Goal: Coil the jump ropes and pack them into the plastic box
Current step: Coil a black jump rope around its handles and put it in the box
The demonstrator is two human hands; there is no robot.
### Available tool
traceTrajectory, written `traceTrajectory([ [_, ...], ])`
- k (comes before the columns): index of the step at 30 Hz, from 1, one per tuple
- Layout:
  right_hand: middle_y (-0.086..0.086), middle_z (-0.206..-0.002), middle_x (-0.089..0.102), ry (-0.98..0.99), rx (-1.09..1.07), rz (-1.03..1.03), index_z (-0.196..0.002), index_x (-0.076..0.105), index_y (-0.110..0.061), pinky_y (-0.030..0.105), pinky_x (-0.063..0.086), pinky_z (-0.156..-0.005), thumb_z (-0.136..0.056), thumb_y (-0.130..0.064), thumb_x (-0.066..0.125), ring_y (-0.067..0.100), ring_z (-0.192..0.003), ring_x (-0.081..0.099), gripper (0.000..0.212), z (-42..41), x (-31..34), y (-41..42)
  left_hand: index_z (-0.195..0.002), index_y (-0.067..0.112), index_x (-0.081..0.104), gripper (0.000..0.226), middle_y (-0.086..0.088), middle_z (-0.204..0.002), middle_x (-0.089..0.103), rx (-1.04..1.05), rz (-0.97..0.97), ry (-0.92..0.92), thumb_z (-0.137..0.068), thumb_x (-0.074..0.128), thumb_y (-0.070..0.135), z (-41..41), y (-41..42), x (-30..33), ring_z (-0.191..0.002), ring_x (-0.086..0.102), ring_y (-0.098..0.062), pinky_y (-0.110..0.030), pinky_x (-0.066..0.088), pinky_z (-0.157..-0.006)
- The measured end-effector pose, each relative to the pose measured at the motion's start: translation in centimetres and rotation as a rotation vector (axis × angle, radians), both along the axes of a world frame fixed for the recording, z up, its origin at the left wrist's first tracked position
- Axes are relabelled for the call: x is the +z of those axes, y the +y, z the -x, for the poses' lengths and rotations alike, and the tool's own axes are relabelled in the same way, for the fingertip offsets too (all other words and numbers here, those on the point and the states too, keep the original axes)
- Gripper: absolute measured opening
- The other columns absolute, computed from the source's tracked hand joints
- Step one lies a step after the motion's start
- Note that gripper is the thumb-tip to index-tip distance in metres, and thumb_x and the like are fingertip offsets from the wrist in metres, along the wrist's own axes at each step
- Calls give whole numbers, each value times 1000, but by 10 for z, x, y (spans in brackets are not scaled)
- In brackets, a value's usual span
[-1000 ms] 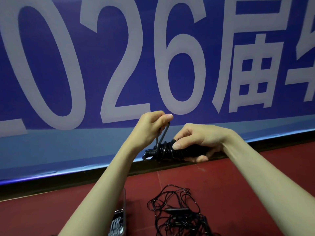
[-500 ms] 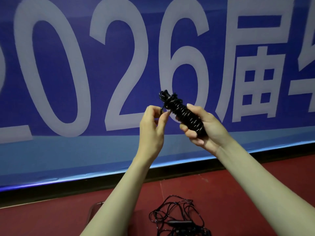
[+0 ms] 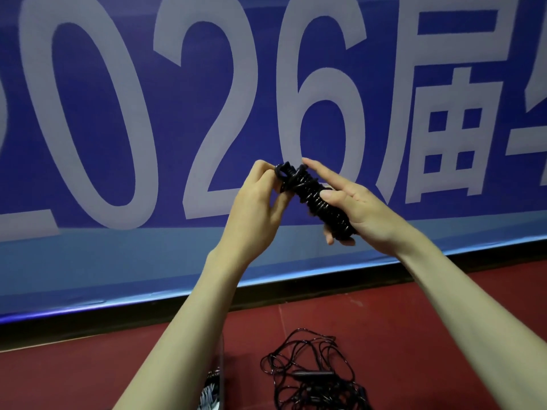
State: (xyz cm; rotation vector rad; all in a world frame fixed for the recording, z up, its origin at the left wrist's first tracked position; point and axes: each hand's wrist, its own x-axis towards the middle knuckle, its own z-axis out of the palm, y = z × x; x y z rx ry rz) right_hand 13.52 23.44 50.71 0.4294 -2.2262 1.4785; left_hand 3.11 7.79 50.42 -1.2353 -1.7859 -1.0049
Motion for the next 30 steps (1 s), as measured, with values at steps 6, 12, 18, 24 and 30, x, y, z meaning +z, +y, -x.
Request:
traceTrajectory([
  [6, 9, -78, 54, -50, -67, -44, -124, 39, -55, 27, 34, -43, -79, -10, 77, 23, -54, 55, 74, 7, -13, 17, -98, 5, 59, 17, -1, -95, 47, 31, 139, -28, -97, 55, 21, 0, 10, 1, -79, 52, -22, -47, 47, -70],
  [12, 8, -82, 60, -18, -126, 20, -131, 37, -61, 29, 41, -43, -81, 7, 65, 26, -52, 57, 88, 34, -43, 34, -84, 10, 50, 14, 1, -87, 45, -27, 172, -67, -95, 59, 14, 28, 39, -14, -73, 47, -18, -27, 39, -64],
  [18, 3, -62, 57, -71, -67, 177, -129, 43, -54, 26, 37, -37, -81, 9, 66, 20, -40, 50, 83, 73, -84, 62, -78, 21, 49, 21, 7, -82, 51, -122, 145, -310, -92, 63, 15, 72, 71, -57, -75, 51, -6, -14, 38, -65],
  [24, 25, -77, 52, -149, 37, 403, -121, 49, -52, 21, 34, -34, -70, -3, 70, 24, -43, 49, 73, 106, -125, 86, -92, 12, 60, 9, 10, -108, 69, -546, -126, -878, -89, 61, 3, 108, 105, -100, -103, 63, -7, -23, 47, -93],
  [30, 11, -77, 60, -258, 75, 638, -122, 52, -49, 17, 29, -33, -68, -4, 67, 17, -40, 47, 71, 123, -167, 100, -87, 13, 57, 6, 9, -89, 68, -811, -367, -1244, -83, 60, 10, 133, 136, -160, -92, 62, -6, -19, 47, -79],
])
